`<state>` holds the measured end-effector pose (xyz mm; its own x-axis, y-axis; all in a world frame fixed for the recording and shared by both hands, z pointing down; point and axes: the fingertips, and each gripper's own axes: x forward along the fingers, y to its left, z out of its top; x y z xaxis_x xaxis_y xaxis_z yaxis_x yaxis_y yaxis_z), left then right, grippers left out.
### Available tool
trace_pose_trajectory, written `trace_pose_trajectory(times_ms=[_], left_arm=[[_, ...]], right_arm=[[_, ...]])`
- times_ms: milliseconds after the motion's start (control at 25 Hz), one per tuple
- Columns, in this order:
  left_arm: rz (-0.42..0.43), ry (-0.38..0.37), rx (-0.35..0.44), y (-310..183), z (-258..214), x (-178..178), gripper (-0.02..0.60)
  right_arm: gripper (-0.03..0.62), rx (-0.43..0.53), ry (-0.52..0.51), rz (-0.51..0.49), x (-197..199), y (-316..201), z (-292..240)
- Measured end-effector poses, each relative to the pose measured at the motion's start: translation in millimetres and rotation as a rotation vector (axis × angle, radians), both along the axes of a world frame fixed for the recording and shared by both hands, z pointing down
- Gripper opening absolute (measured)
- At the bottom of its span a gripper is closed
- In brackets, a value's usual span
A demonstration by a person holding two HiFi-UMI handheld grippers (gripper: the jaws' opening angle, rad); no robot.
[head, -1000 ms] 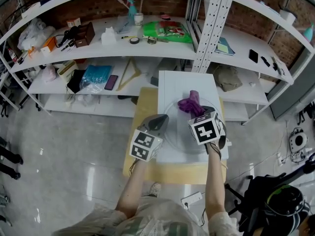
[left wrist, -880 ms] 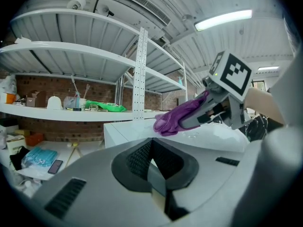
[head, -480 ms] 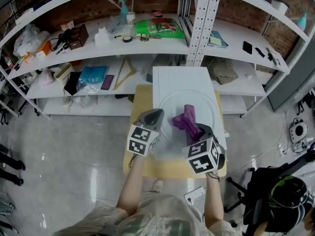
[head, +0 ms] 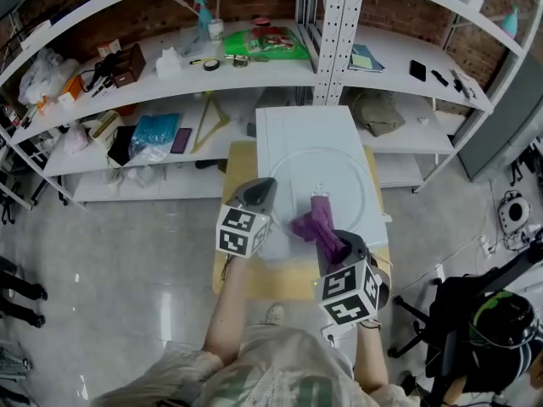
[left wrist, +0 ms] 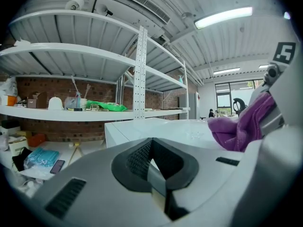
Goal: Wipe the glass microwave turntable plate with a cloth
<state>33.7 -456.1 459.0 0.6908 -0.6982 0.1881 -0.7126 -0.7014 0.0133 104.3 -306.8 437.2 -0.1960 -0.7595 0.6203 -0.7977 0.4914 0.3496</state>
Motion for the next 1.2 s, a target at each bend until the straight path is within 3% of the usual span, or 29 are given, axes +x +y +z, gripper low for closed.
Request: trace_pose_trajectory(times_ms=[280,480,720,1200], left_arm=[[0.001,0.008,-0.003,-0.6,0.0,1.1,0.002],[0.002,0.008,0.001,0.6,0.5,3.0,0.002],[0.006,0.015,-0.009,0.7,0.2,3.3,0.002],[0.003,0.007,-0.007,0.1,-1.3,1.5,0.002]], right_arm=[[0.051,0.024,-0.001,-0.020,3.7,-7.3,-10.8],[0.051,0.093,0.030,0.062,42.8,-81.8,-34.4],[0.051,0.077,0.087,0.183,86.1,-155.0,-24.8],[0.051,0.019,0.087,0.140,75.9,-130.6,-7.0]])
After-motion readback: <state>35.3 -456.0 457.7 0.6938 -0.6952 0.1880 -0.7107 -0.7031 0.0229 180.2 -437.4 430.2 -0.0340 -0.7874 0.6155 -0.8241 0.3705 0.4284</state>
